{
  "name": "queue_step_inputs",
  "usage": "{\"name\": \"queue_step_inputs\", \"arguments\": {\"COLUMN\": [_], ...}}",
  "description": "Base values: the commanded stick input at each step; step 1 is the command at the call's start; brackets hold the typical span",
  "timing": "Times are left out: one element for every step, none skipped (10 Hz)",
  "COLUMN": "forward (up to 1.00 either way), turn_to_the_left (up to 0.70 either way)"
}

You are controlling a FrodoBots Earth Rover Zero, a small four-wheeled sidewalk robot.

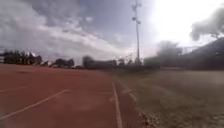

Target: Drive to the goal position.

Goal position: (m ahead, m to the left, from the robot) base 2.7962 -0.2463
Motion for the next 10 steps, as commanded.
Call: {"name": "queue_step_inputs", "arguments": {"forward": [0.7, 0.7, 0.7, 0.7, 0.7, 0.7, 0.7, 0.7, 0.7, 0.7], "turn_to_the_left": [0.0, 0.0, 0.0, -0.03, -0.17, -0.32, -0.35, -0.35, -0.29, -0.14]}}
